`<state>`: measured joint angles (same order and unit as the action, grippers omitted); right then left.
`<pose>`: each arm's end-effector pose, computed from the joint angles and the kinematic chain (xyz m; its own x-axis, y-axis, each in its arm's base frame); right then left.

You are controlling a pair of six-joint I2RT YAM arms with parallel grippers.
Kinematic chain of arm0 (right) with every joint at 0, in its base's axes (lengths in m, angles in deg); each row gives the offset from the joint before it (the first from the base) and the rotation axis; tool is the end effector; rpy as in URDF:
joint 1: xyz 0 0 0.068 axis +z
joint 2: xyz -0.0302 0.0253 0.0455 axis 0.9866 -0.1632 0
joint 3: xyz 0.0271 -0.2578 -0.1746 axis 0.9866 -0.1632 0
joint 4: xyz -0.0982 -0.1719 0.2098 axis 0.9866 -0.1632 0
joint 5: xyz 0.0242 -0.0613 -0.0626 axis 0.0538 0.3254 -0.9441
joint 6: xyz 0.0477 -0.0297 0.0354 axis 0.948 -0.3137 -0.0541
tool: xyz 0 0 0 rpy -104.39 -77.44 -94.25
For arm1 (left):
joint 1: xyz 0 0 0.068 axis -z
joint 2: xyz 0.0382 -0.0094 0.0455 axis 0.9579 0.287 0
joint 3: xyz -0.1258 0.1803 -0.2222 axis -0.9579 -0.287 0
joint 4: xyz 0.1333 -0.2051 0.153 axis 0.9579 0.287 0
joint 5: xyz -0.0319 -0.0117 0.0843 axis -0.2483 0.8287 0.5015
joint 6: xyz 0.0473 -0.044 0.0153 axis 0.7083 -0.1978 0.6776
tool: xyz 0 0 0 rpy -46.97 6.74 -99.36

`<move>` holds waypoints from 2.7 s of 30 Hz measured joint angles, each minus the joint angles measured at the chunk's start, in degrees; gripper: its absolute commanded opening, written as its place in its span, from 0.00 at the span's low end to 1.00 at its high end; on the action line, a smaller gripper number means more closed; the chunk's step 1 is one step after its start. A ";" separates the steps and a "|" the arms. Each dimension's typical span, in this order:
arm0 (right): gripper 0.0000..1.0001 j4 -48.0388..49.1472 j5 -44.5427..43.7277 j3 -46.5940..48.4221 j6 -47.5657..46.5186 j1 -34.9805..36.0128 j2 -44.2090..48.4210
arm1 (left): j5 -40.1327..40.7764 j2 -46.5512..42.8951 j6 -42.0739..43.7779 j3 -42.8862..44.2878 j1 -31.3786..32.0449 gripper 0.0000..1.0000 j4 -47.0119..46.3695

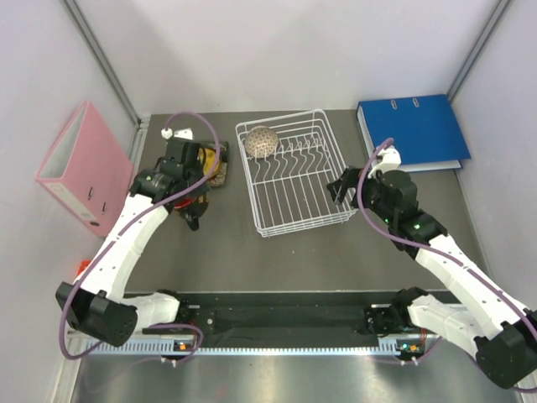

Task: Unload the mixed dishes from the dish rack
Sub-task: Place the cup at the center of the board, then pick up the bowl from the dish rack.

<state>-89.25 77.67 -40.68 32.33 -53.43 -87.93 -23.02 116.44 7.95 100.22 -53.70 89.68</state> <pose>0.2113 0.1056 0.3306 -0.4342 0.2602 -0.8624 -0.2512 0.8844 0.3934 0.2578 -0.0770 0.3911 -0.6751 -0.2059 -0.7085 -0.1609 0.9782 -0.1310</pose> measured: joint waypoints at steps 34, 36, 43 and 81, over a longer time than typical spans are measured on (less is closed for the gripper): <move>1.00 0.55 0.09 -3.78 0.02 0.44 1.62 | 2.73 20.26 -4.92 -11.61 -3.98 0.00 -19.67; 1.00 0.57 0.15 -3.78 0.02 0.46 1.62 | 2.67 20.39 -4.94 -11.61 -4.50 0.00 -20.13; 1.00 0.57 0.39 -3.78 0.02 0.46 1.51 | 2.73 20.85 -5.40 -11.15 -6.47 0.51 -20.22; 1.00 -0.70 -8.00 13.68 -0.44 3.45 -19.26 | 3.67 33.29 -3.32 15.41 9.44 0.99 -20.15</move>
<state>-89.95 69.67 -27.00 31.89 -49.97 -107.19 -19.35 149.73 4.63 115.63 -44.26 69.52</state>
